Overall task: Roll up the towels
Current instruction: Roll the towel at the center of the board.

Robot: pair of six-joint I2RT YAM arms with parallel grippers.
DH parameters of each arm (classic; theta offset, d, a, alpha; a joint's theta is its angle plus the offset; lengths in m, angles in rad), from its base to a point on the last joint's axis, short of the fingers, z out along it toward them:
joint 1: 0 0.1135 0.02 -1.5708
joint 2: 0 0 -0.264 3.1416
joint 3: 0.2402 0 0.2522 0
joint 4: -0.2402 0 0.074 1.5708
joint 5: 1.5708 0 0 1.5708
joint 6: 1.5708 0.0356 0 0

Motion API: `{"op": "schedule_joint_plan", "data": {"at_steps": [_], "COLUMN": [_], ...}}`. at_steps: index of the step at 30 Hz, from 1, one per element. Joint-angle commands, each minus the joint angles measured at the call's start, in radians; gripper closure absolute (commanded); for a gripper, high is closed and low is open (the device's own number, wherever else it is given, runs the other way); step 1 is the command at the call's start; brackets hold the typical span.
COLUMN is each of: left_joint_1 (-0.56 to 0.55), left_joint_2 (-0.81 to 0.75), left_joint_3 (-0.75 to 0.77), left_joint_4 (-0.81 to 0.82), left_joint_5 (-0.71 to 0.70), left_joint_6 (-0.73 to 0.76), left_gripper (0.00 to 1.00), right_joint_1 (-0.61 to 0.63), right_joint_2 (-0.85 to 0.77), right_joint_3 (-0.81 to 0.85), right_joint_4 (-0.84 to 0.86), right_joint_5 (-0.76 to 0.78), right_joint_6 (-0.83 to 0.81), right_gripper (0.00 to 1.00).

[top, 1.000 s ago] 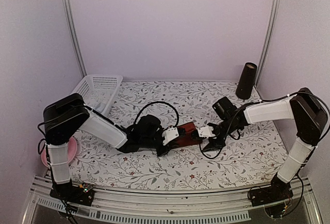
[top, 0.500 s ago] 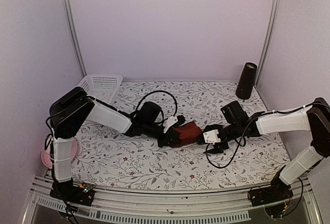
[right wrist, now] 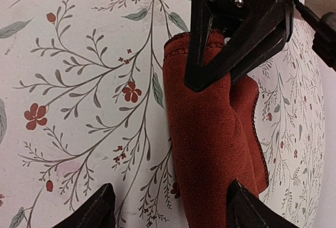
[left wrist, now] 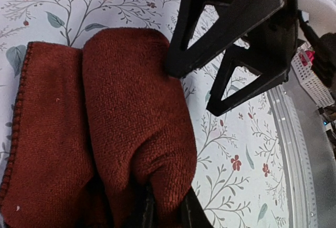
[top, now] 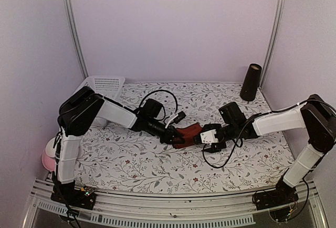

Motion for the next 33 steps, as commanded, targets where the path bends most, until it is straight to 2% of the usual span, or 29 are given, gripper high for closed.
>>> {"op": "schedule_joint_plan", "data": {"at_steps": [1,7,12,17,22,29,33], "left_joint_1": [0.040,0.053,0.059,0.061,0.050,-0.012,-0.063], "left_joint_2": [0.073,0.095,0.096,0.005,-0.155,-0.298,-0.306], "left_joint_3": [-0.007,0.000,0.000,-0.061,-0.165,-0.243,-0.268], "left_joint_4": [-0.082,-0.086,-0.097,-0.037,0.051,0.091,0.131], "left_joint_5": [0.014,0.029,0.013,-0.081,-0.205,-0.335,-0.361], "left_joint_6": [-0.062,-0.081,-0.082,-0.060,-0.004,0.096,0.141], "left_gripper": [0.88,0.86,0.80,0.61,0.38,0.25,0.23], "right_joint_1": [0.004,0.004,0.004,0.004,0.004,0.003,-0.009], "right_joint_2": [0.052,0.122,0.181,0.233,0.261,0.309,0.360], "right_joint_3": [0.035,0.072,0.108,0.185,0.238,0.335,0.427], "right_joint_4": [0.042,0.056,0.020,-0.152,-0.308,-0.513,-0.677], "right_joint_5": [0.053,0.100,0.123,0.075,0.017,-0.037,-0.112], "right_joint_6": [-0.011,0.003,0.014,0.010,0.011,0.019,0.024], "right_gripper": [0.29,0.40,0.66,0.85,0.87,0.84,0.82]}}
